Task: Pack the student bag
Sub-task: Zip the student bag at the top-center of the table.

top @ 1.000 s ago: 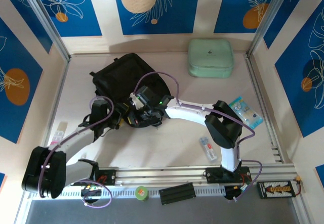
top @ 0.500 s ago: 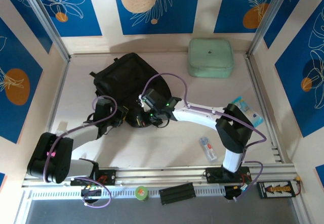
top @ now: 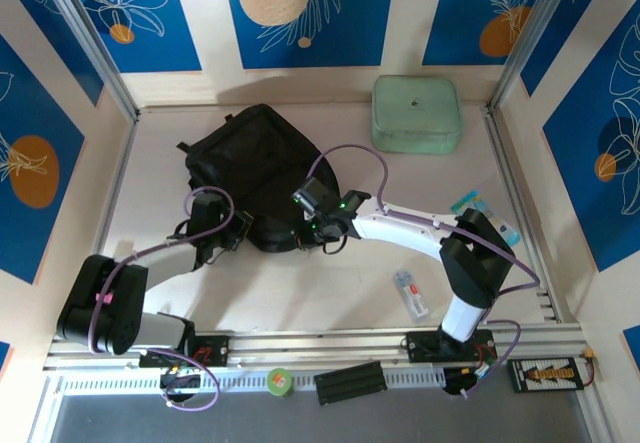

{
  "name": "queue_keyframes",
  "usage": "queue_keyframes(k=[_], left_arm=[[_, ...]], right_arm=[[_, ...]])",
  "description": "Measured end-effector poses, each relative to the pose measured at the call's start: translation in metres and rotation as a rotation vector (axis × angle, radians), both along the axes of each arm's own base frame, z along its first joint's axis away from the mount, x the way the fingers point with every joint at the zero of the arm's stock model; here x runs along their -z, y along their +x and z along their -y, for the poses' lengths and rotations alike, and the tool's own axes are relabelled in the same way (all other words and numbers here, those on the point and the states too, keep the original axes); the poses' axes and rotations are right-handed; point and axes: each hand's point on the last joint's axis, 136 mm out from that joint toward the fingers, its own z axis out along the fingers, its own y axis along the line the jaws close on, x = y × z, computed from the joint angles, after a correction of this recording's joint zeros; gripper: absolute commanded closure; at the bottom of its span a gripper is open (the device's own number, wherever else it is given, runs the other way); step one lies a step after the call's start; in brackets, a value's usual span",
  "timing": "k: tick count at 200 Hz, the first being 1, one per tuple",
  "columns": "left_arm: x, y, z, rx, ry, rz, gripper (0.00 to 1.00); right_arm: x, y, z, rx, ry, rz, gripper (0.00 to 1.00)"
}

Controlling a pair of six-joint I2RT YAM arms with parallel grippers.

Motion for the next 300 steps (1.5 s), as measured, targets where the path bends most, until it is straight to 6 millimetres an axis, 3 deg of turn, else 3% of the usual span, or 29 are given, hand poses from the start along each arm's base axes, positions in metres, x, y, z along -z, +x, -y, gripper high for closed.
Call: queue_keyframes(k=[51,100,126,153,184,209,228,260,300], left_arm=[[0.002,0.010,0.007,0.063,0.035,-0.012,0.79],[0.010,0.030,0.029,0.183,0.029,-0.042,0.69],[0.008,0.049,0.038,0.248,0.052,-0.024,0.64],[0.003,0.065,0.040,0.289,0.102,-0.006,0.60],[-0.006,0.074,0.016,0.244,0.170,0.016,0.50],[-0.027,0.064,-0.020,0.154,0.215,0.046,0.44],[-0.051,0.050,-0.035,0.120,0.240,0.094,0.41],[-0.080,0.021,-0.028,0.126,0.193,0.161,0.36],[-0.066,-0.016,0.006,0.160,0.091,0.096,0.35]], right_arm=[[0.011,0.022,0.045,0.141,-0.051,-0.022,1.00],[0.017,0.004,0.054,0.122,0.011,-0.034,1.00],[0.022,-0.011,0.043,0.069,0.051,-0.067,1.00],[0.012,-0.023,0.016,-0.015,0.112,-0.076,1.00],[0.001,-0.021,-0.020,-0.092,0.170,-0.082,1.00],[-0.003,-0.010,-0.046,-0.133,0.213,-0.085,1.00],[-0.005,-0.004,-0.062,-0.159,0.240,-0.095,1.00],[-0.006,0.001,-0.078,-0.189,0.267,-0.107,1.00],[-0.006,0.001,-0.079,-0.194,0.274,-0.110,1.00]])
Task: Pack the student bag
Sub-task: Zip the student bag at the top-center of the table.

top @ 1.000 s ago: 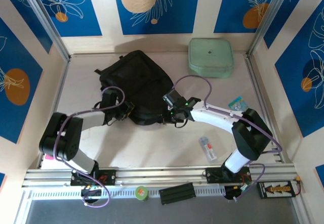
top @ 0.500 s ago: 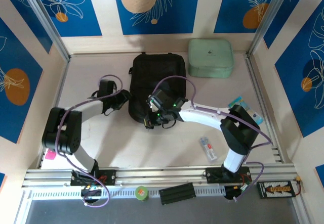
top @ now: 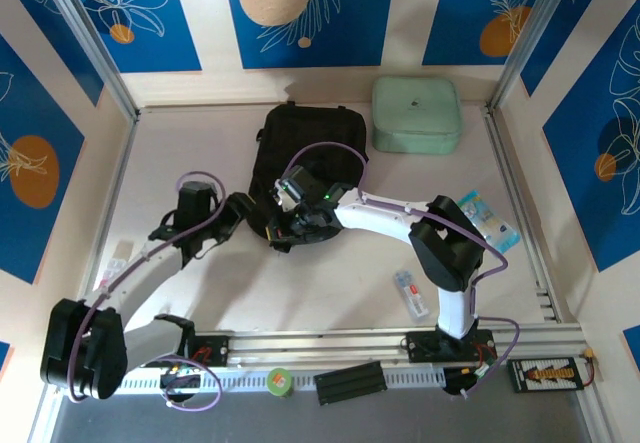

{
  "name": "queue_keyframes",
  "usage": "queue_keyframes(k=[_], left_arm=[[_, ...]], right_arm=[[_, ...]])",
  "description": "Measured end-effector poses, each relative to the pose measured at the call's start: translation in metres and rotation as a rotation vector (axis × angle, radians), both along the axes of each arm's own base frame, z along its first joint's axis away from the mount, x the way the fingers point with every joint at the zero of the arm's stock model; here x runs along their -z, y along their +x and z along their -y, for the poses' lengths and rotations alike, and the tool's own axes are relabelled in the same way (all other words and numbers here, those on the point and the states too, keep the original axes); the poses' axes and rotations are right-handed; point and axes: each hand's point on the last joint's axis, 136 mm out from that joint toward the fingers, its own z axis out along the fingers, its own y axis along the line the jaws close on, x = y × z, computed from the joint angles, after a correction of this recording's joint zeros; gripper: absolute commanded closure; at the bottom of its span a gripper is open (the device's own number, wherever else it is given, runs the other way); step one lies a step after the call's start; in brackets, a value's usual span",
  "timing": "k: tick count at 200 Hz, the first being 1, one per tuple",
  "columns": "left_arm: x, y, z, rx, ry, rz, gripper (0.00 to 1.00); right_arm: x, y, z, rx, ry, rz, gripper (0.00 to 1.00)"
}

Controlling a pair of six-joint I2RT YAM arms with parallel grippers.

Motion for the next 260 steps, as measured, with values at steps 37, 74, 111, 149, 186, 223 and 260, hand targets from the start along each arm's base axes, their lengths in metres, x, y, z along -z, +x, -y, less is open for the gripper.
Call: queue_keyframes(k=[37,74,111,149,186,223,260], left_arm=[[0.012,-0.011,0.016,-0.005,-0.028,-0.053,0.33],[0.024,-0.004,0.030,0.006,-0.043,-0.068,0.34],[0.040,0.003,0.037,0.009,-0.041,-0.093,0.51],[0.038,0.010,0.041,0.011,-0.056,-0.065,0.72],[0.039,0.013,0.041,0.003,-0.051,-0.059,0.86],[0.041,0.014,0.039,0.009,-0.028,-0.046,0.91],[0.041,0.014,0.038,0.017,-0.012,-0.038,0.92]], right_arm=[[0.007,-0.006,0.007,0.001,-0.012,-0.008,1.00],[0.007,-0.012,0.016,0.005,-0.021,-0.009,1.00],[0.005,-0.010,0.018,0.013,-0.021,0.005,1.00],[0.010,-0.009,0.024,0.034,-0.054,0.009,1.00],[0.009,-0.004,0.040,0.092,-0.121,0.040,1.00],[0.002,-0.005,0.073,0.165,-0.198,0.088,1.00],[0.006,-0.007,0.120,0.258,-0.289,0.109,1.00]])
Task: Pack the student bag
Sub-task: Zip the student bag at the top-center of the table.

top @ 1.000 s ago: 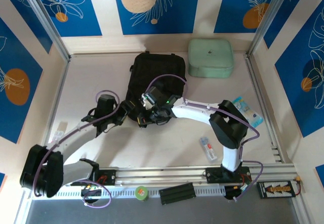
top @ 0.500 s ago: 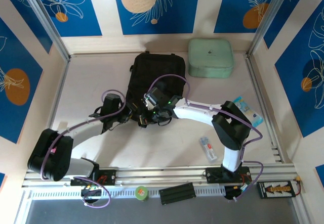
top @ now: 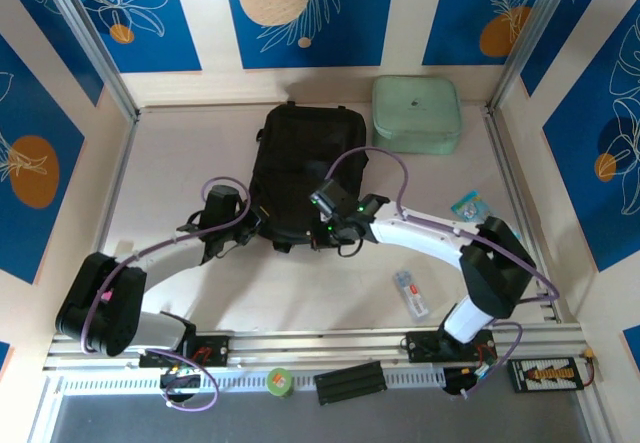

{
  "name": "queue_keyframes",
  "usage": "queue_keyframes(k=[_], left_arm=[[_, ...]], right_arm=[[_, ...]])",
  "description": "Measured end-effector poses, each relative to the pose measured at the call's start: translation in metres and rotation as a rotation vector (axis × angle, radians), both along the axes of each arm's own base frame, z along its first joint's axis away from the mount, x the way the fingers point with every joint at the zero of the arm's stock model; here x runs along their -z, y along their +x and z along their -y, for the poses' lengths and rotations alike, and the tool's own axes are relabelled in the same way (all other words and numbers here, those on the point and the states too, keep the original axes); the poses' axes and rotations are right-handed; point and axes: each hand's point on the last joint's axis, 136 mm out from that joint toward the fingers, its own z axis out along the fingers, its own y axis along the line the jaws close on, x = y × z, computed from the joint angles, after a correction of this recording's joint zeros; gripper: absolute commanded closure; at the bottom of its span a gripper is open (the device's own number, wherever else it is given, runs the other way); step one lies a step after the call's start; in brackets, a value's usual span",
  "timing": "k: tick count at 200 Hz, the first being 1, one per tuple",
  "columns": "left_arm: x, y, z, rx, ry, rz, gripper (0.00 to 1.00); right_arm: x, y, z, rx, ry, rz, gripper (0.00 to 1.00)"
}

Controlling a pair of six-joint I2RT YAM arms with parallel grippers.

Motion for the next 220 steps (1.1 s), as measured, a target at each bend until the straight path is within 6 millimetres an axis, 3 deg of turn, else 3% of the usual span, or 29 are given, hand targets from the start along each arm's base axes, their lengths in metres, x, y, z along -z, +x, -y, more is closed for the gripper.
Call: queue_keyframes(k=[33,73,110,136,180,220], left_arm=[[0.000,0.001,-0.002,-0.002,0.003,0.001,0.93],[-0.006,0.008,-0.007,0.019,0.023,0.011,0.90],[-0.020,0.027,-0.041,-0.031,0.073,0.032,0.56],[-0.027,0.022,-0.065,-0.076,0.125,0.030,0.39],[-0.058,0.006,-0.073,-0.111,0.101,0.096,0.35],[-0.045,-0.003,-0.065,-0.106,0.031,0.041,0.36]], right_arm=[[-0.001,0.012,0.038,0.099,-0.026,0.017,1.00],[-0.010,0.026,0.044,0.072,-0.029,0.056,1.00],[-0.030,0.038,0.008,-0.059,0.035,0.088,1.00],[-0.032,0.039,-0.028,-0.162,0.068,0.078,1.00],[-0.049,0.041,-0.098,-0.321,0.139,0.111,1.00],[-0.049,0.029,-0.124,-0.399,0.167,0.101,1.00]])
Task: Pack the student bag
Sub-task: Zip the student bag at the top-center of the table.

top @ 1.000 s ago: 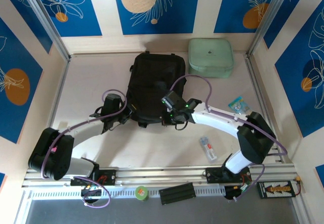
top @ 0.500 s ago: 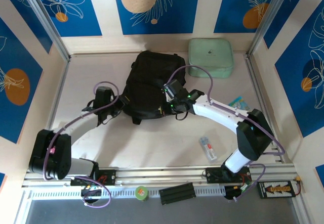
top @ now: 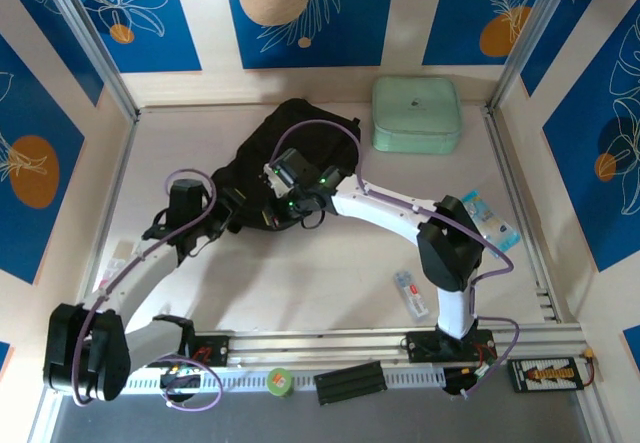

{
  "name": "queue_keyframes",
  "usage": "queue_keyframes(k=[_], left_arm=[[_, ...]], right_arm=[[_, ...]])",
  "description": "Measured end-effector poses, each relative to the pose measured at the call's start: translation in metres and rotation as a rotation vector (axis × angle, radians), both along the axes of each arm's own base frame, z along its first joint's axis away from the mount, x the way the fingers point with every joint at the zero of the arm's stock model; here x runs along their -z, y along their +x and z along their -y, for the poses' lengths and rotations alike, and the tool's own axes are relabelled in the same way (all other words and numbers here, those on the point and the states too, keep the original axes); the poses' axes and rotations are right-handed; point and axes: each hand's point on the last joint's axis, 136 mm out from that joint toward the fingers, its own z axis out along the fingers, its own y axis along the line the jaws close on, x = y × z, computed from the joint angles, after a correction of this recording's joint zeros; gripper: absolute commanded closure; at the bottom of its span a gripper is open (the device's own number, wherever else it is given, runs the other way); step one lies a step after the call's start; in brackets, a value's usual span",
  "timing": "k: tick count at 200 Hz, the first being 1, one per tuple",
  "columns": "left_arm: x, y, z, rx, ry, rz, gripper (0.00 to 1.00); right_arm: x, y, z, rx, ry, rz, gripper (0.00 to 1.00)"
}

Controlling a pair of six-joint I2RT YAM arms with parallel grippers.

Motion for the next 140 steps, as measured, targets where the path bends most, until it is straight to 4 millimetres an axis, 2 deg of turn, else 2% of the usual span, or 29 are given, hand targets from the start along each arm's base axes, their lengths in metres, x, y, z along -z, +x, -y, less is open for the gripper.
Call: queue_keyframes(k=[41,78,103,140], left_arm=[[0.014,0.005,0.004,-0.014,-0.020,-0.032,0.53],[0.037,0.000,-0.005,-0.056,0.009,-0.063,0.75],[0.042,-0.002,-0.011,-0.082,0.039,-0.063,0.86],[0.049,-0.012,-0.017,-0.095,0.065,-0.054,0.90]], right_arm=[[0.000,-0.015,-0.007,-0.044,0.007,-0.023,1.00],[0.010,-0.020,-0.002,-0.047,-0.009,-0.042,1.00],[0.025,-0.021,0.013,-0.029,-0.045,-0.073,1.00],[0.039,0.000,0.052,0.051,-0.118,-0.112,1.00]])
